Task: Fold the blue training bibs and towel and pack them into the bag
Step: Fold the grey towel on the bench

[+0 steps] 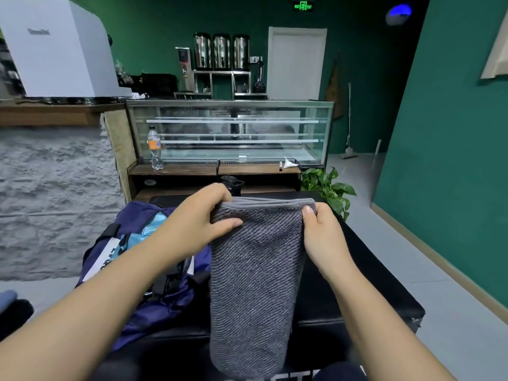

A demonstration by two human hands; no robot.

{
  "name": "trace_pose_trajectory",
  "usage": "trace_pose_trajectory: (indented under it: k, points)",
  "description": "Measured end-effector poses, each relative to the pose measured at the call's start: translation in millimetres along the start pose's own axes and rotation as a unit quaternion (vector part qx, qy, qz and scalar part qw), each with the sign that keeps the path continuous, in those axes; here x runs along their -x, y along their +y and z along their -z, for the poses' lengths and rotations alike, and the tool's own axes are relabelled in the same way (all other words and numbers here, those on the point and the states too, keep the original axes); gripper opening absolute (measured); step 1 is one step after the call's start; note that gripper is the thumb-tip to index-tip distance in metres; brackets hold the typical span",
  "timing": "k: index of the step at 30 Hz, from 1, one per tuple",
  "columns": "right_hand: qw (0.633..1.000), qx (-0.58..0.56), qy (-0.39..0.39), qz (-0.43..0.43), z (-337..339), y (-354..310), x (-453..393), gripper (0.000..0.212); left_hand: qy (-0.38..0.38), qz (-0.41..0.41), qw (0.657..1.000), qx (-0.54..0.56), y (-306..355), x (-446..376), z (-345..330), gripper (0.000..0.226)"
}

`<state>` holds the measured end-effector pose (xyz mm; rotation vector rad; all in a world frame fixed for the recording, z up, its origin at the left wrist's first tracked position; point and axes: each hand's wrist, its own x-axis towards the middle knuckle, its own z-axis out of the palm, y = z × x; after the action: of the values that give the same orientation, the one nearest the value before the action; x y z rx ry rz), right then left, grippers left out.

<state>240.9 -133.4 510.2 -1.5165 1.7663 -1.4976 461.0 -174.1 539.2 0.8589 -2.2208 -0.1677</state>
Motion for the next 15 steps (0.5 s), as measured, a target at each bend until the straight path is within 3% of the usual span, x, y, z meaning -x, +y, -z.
trace_pose_trajectory:
  k: [4,8,11,15]
  points:
    - [0.997,0.02,-0.064,-0.027,7.4,-0.5,4.3,0.028,-0.004,0.071,0.996,0.058,-0.2,5.3,2.4,0.035]
    - [0.974,-0.098,-0.176,-0.103,16.1,-7.8,9.1,0.026,-0.038,0.178,0.975,0.124,-3.4,6.2,13.3,0.04]
    - [0.947,-0.145,-0.271,-0.096,32.8,-18.3,13.1,0.012,-0.069,0.189,0.96,0.197,-0.2,4.4,20.4,0.038]
    - [0.945,-0.095,-0.309,-0.049,40.3,-21.7,6.0,0.013,-0.052,0.182,0.961,0.203,-2.4,-4.5,19.3,0.032]
